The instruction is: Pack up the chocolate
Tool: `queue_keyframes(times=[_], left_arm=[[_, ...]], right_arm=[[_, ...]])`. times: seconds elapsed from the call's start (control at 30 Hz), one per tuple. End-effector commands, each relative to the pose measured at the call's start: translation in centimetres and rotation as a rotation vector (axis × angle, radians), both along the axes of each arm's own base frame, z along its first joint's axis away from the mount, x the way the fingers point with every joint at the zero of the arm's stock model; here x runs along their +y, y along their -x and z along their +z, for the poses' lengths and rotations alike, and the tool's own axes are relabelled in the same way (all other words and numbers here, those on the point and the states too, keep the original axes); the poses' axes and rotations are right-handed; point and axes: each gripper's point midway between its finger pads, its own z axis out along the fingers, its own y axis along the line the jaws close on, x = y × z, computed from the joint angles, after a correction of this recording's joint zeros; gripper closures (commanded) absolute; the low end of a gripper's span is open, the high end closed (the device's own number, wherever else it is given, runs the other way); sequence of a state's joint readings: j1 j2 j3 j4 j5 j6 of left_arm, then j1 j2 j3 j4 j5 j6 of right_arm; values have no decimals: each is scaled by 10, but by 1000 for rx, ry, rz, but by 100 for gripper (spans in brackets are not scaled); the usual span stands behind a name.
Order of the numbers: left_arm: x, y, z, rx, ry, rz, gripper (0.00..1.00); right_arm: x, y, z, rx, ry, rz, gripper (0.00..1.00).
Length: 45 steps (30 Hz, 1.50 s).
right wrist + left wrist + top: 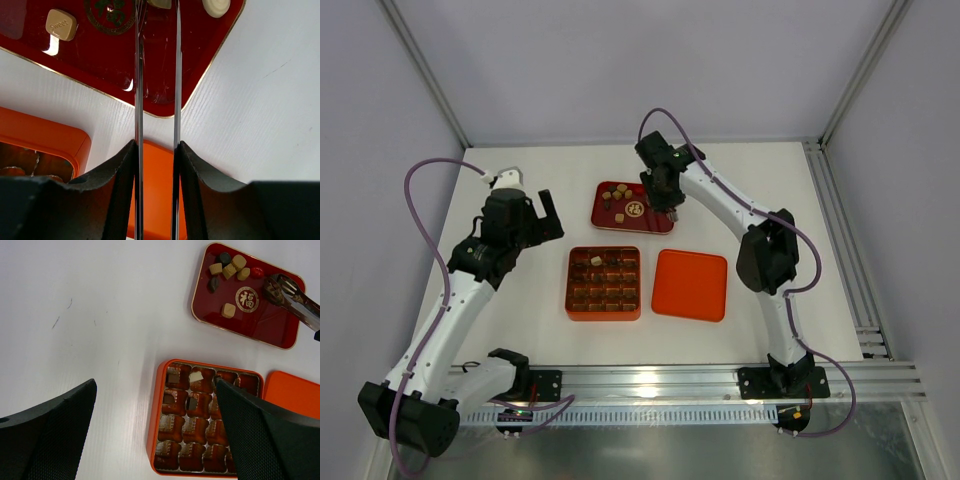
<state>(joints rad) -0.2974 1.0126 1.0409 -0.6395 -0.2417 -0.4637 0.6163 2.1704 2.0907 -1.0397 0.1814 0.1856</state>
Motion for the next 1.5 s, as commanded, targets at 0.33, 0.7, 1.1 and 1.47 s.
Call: queue_keyframes(times=[0.33, 0.7, 1.1, 1.47], left_arm=[[0, -6, 5, -31, 13, 5, 0], [0, -6, 6, -35, 16, 4, 0], [0, -5, 6, -36, 17, 4, 0], [1, -5, 7, -38, 14, 6, 0]], right_arm=[[3, -6, 7, -31, 8, 8, 66], [2, -2, 44, -85, -45, 3, 71], [1, 6, 63, -103, -92, -2, 71], [3, 10, 71, -104, -118, 1, 73]])
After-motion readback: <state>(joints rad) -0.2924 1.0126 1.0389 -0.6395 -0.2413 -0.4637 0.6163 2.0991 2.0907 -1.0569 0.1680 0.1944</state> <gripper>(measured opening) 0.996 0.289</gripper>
